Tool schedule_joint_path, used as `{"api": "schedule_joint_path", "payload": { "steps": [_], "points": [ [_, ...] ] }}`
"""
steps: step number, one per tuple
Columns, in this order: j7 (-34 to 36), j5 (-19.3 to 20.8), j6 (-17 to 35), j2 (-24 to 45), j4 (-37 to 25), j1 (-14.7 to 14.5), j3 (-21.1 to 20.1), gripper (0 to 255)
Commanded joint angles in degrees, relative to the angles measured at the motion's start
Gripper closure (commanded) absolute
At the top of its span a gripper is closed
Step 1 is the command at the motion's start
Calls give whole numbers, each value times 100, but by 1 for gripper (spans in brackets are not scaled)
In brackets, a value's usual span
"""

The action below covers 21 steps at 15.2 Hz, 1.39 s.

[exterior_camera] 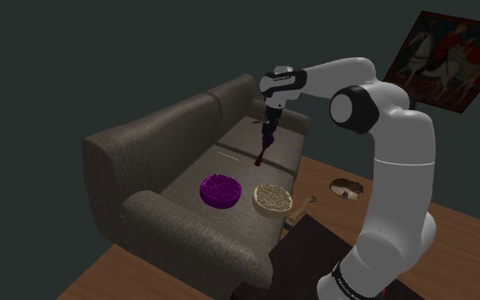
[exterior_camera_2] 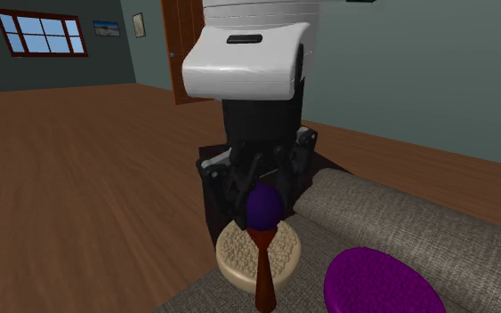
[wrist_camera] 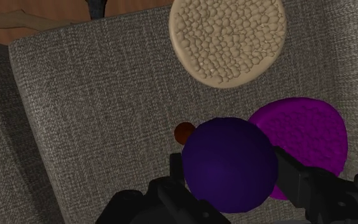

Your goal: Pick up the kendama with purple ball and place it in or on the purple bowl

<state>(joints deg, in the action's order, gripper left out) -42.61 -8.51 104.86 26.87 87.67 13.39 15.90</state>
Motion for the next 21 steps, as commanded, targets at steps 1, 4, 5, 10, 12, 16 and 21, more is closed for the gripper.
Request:
{"api": "schedule_joint_path", "payload": {
  "steps": [1, 4, 5, 10, 12, 16, 21],
  "points": [
    [8, 14, -133, -43, -92, 3, 8, 255],
    [25, 33, -337, -96, -245, 6, 18, 255],
    [30, 39, -406, -112, -299, 8, 20, 255],
    [492, 106, -457, -463, -33, -354, -90, 255],
    [728, 132, -492, -606, 57, -525, -156, 255],
    [1207, 166, -592, -828, 142, -853, -303, 255],
    [1811, 180, -766, -986, 77, -1239, -506, 255]
  ]
}}
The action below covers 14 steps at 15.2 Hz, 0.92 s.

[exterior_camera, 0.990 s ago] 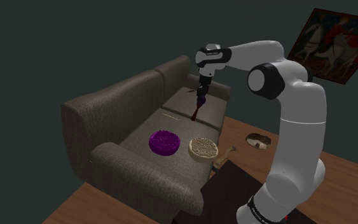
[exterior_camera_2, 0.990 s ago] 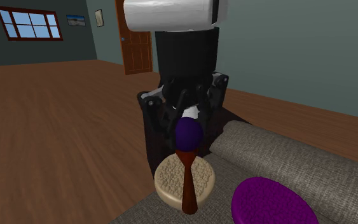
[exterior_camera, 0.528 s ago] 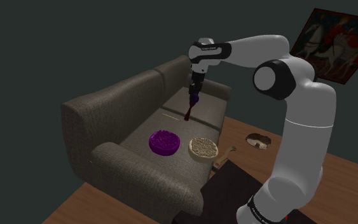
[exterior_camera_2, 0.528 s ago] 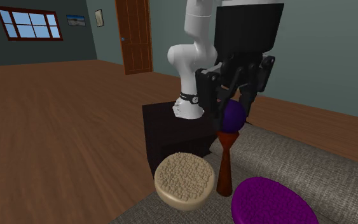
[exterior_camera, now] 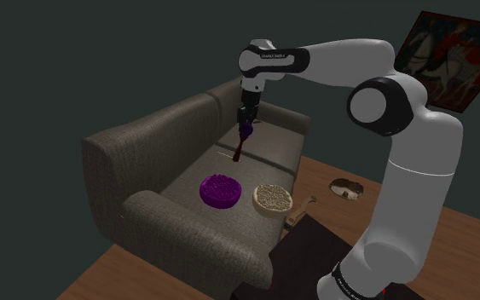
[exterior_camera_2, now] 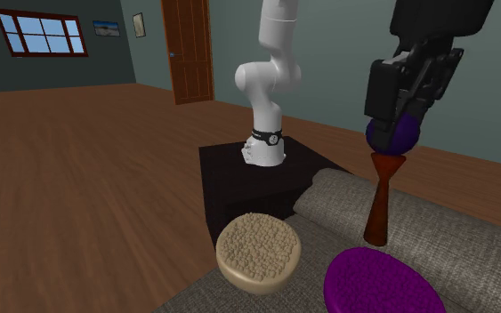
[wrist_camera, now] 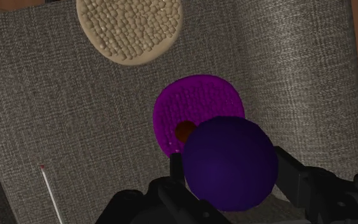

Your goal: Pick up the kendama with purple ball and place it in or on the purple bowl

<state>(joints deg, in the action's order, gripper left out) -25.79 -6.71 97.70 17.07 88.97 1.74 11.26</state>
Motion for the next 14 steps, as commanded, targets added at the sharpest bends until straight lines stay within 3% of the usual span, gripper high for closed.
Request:
{"api": "schedule_joint_path", "payload": {
  "steps": [1, 4, 14],
  "points": [
    [249, -1, -92, -20, -89, -149, -84, 255],
    [648, -9, -242, -28, -265, -392, -225, 255],
    [586, -36, 492, 54, 391, -408, -236, 255]
  ]
}}
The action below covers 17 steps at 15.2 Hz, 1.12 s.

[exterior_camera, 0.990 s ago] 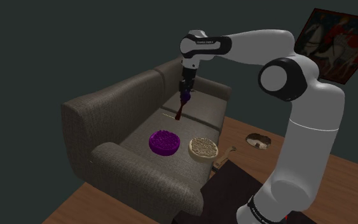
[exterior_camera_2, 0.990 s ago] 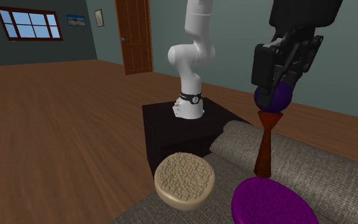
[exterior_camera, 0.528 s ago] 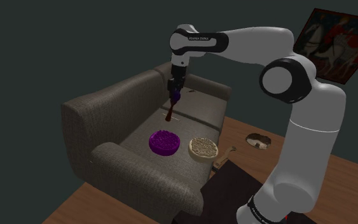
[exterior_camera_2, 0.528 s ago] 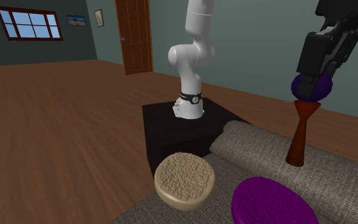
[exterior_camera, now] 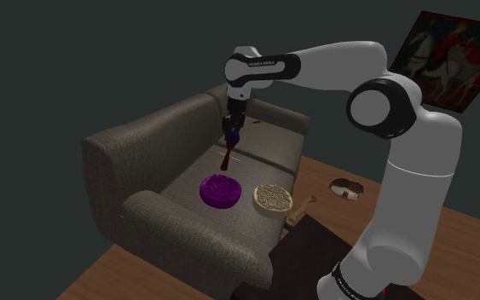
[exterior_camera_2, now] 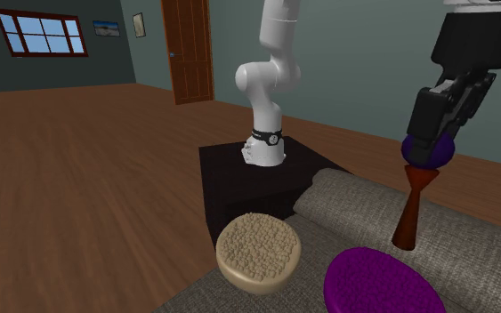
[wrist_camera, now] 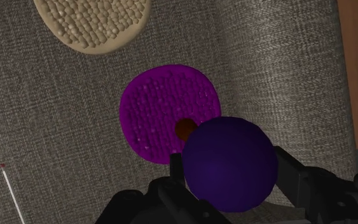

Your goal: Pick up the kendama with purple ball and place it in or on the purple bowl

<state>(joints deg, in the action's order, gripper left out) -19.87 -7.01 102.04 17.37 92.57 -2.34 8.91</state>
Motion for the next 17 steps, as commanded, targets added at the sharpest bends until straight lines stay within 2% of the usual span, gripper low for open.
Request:
{"api": "schedule_joint_path", "payload": {
  "steps": [1, 17],
  "points": [
    [-13, -10, 128, 40, 84, 0, -3, 255],
    [-141, -115, 1220, 443, 785, 4, -39, 255]
  ]
}}
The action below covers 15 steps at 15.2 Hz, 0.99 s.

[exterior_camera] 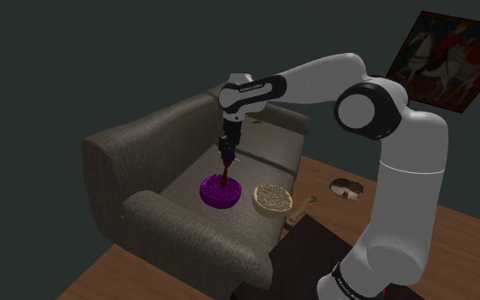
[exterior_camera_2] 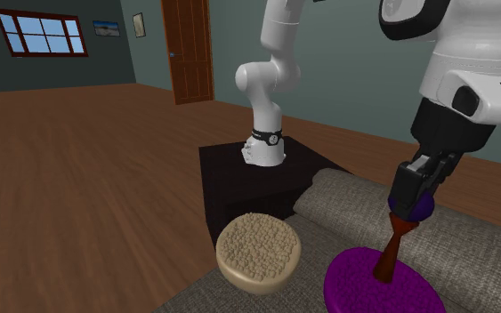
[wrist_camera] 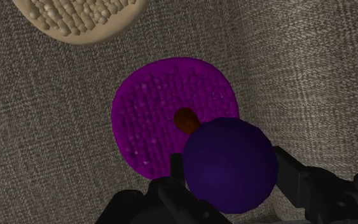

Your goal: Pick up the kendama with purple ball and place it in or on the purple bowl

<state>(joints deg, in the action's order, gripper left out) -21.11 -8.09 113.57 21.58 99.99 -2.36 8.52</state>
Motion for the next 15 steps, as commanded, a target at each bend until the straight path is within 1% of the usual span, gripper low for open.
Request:
{"api": "schedule_joint_path", "payload": {
  "steps": [1, 8, 9, 14, 15],
  "points": [
    [-16, -7, 67, 22, 44, 6, 0, 255],
    [-16, -7, 67, 22, 43, 6, 0, 255],
    [-17, -7, 67, 23, 43, 6, 0, 0],
    [-17, -7, 67, 23, 43, 6, 0, 0],
    [-5, 10, -108, -26, -84, 12, 10, 0]
  ]
}}
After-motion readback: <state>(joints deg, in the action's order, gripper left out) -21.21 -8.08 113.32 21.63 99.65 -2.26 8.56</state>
